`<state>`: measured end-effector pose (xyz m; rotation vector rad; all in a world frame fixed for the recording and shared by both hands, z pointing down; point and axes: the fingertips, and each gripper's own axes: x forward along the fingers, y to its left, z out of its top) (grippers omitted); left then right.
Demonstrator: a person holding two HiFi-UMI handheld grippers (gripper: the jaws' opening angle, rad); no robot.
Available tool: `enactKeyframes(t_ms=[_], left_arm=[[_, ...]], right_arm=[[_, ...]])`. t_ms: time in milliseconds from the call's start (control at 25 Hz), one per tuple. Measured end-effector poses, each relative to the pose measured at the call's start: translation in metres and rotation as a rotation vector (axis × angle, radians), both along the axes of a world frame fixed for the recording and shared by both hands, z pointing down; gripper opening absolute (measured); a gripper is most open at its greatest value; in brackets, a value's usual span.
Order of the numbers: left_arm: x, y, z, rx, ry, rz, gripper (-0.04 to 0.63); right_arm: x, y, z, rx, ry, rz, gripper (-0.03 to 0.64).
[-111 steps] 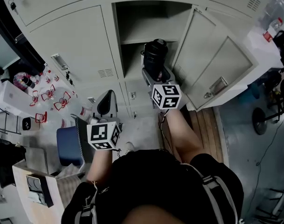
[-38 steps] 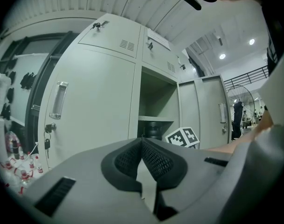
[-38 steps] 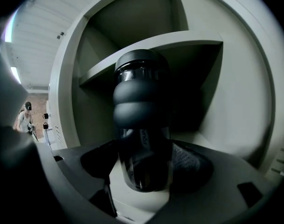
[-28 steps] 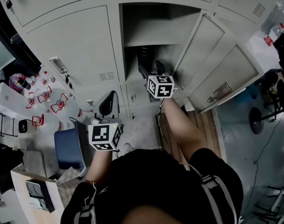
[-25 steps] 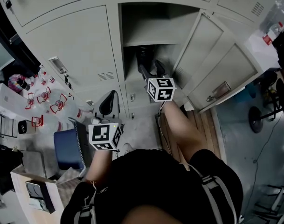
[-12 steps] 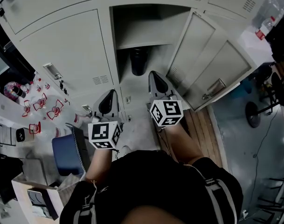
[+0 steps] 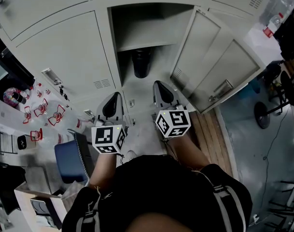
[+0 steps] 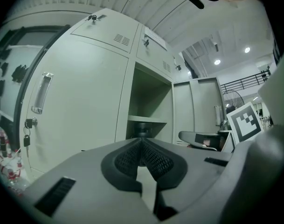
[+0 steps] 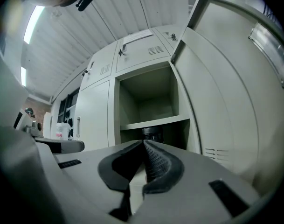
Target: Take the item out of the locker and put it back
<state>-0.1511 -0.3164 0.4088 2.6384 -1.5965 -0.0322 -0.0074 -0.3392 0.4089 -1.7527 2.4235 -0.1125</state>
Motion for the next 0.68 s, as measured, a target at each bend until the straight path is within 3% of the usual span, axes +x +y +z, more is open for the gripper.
enactKeyframes(t_ms=[400, 680], left_arm=[[0.000, -0.001, -0.004, 0.008, -0.002, -0.002, 0.012], [0.003, -0.003, -0.006, 0.012, 0.001, -0.001, 0.012]], right_arm=[[-0.009, 0.005, -0.005, 0.036, 0.083, -0.016, 0.014], [-0.008, 0.004, -0.012, 0.041, 0.076, -0.016, 0.014]])
